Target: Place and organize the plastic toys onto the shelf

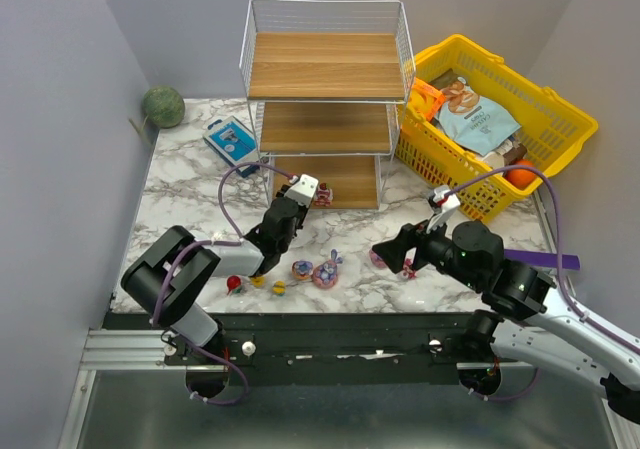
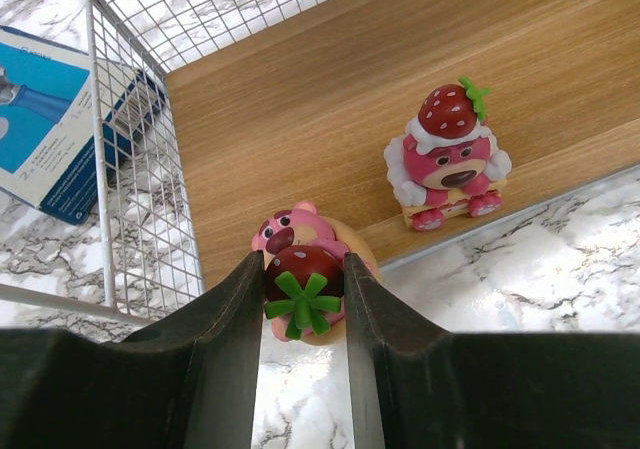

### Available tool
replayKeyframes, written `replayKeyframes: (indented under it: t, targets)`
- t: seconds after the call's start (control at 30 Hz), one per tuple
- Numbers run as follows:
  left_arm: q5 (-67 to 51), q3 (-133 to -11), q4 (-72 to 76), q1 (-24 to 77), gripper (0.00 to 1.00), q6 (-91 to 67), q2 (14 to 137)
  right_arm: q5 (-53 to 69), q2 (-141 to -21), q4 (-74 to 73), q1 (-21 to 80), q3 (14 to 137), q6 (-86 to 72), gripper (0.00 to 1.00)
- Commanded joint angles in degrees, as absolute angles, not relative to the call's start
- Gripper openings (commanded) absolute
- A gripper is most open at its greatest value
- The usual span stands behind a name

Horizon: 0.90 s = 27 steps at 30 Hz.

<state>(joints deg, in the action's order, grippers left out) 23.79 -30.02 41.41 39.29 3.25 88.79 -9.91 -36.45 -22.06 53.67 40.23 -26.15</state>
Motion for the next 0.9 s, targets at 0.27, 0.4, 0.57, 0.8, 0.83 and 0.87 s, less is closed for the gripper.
replayKeyframes:
  t: [0.27,0.4,0.57,0.8,0.83,0.87]
  targets:
    - [25.7,-33.0,48.1,39.6,0.0,5.7,94.5,-12.5,-34.4,-24.6,53.7,41.1,-27.2,0.86]
    - [32.0,-33.1,49.6,39.7,0.0,5.0,95.4,-11.9,-34.3,-24.9,53.7,41.4,-26.7,0.85]
    - [36.2,-32.7,55.7,41.4,0.02,7.2,98.8,-11.8,-34.4,-25.2,53.7,41.8,-26.6,0.86]
    - [44.1,-33.7,59.5,43.2,0.08,10.0,102.1,-11.9,-35.0,-25.5,53.8,42.2,-26.7,0.86]
    - [44.7,-33.8,60.4,43.2,0.09,10.1,102.4,-11.9,-35.0,-25.6,53.8,42.3,-26.6,0.86]
    - [44.7,-33.8,60.6,43.3,0.1,10.1,102.6,-12.0,-35.0,-25.6,53.8,42.3,-26.7,0.86]
